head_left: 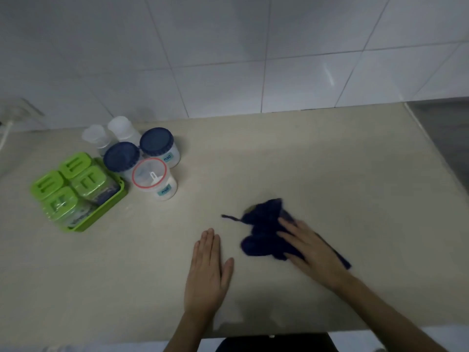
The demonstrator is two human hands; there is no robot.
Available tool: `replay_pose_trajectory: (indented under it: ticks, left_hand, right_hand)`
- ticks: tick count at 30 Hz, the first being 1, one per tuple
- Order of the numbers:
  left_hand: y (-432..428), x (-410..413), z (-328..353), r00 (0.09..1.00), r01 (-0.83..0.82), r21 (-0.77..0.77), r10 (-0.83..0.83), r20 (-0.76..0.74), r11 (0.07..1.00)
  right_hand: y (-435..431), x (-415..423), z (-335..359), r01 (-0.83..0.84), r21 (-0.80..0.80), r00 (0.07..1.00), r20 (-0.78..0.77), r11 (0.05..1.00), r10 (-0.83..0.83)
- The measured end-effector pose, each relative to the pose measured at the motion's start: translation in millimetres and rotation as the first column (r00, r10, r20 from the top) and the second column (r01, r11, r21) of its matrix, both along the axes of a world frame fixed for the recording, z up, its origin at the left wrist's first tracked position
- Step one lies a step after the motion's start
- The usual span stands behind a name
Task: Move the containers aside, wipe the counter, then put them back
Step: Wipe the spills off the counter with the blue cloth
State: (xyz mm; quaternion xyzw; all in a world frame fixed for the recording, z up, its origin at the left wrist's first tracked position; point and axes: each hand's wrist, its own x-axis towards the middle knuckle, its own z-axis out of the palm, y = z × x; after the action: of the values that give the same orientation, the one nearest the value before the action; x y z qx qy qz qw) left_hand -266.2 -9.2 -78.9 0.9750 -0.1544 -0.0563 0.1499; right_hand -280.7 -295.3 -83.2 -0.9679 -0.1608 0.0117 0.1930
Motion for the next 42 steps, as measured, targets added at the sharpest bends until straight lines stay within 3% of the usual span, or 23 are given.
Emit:
replay_pose_trajectory:
  ticks: [3, 7, 12, 14, 18, 23, 27, 30, 34, 38, 42]
  left_hand:
    - [1, 1, -3, 0.999, 0.019, -0.034, -0.018, 0.031, 0.999]
    - [1, 1, -1, 1.0, 0.01, -0.041, -0.009, 0.023, 0.999]
    - [-1, 1, 3, 1.0, 0.007, -0.019, -0.007, -0.001, 1.0]
    - [-1, 0, 4, 1.0, 0.009, -0.012, -0.009, -0.004, 1.0]
    - [1, 1, 4, 1.0, 0.005, -0.029, -0.005, -0.013, 1.0]
    - [3, 3, -1, 1.0, 0.013, -0.087, -0.011, 0.021, 0.996]
    - [4, 2, 1, 1.0, -0.001, -0.083, 0.002, 0.001, 0.997]
    - [1, 1, 11, 0.999, -0.037, -0.177, 0.032, -0.035, 0.983]
    - [2, 0, 18, 0.987, -0.162, -0.402, 0.152, -0.058, 0.901]
    - [4, 4, 11, 0.968, -0.247, -0.503, 0.237, -0.084, 0.829]
    - [4, 5, 6, 0.968, -0.25, -0.471, 0.227, -0.107, 0.846]
  right_hand:
    - [-54, -17, 16, 0.188, 0.046, 0.982, -0.007, 0.981, -0.188]
    - [-47, -16, 7, 0.324, 0.013, 0.945, 0.048, 0.946, -0.324]
    - [42, 21, -4, 0.2, -0.053, 0.976, 0.095, 0.978, -0.194]
    - [66, 28, -8, 0.153, 0.0, 0.987, 0.052, 0.988, -0.153]
    - [14, 10, -6, 0.091, 0.11, 0.996, -0.011, 0.99, -0.09]
    - [-76, -16, 23, 0.395, 0.181, 0.918, -0.039, 0.901, -0.394]
    - [-50, -5, 14, 0.504, 0.091, 0.864, -0.053, 0.859, -0.501]
    - [13, 7, 7, 0.423, -0.041, 0.905, -0.035, 0.905, -0.425]
    - [97, 10, 2, 0.176, -0.186, 0.983, -0.015, 0.967, -0.182]
    - [146, -13, 4, -0.045, -0.114, 0.999, -0.006, 0.992, 0.045]
    - [147, -17, 0, -0.038, -0.025, 0.999, -0.001, 0.999, 0.038]
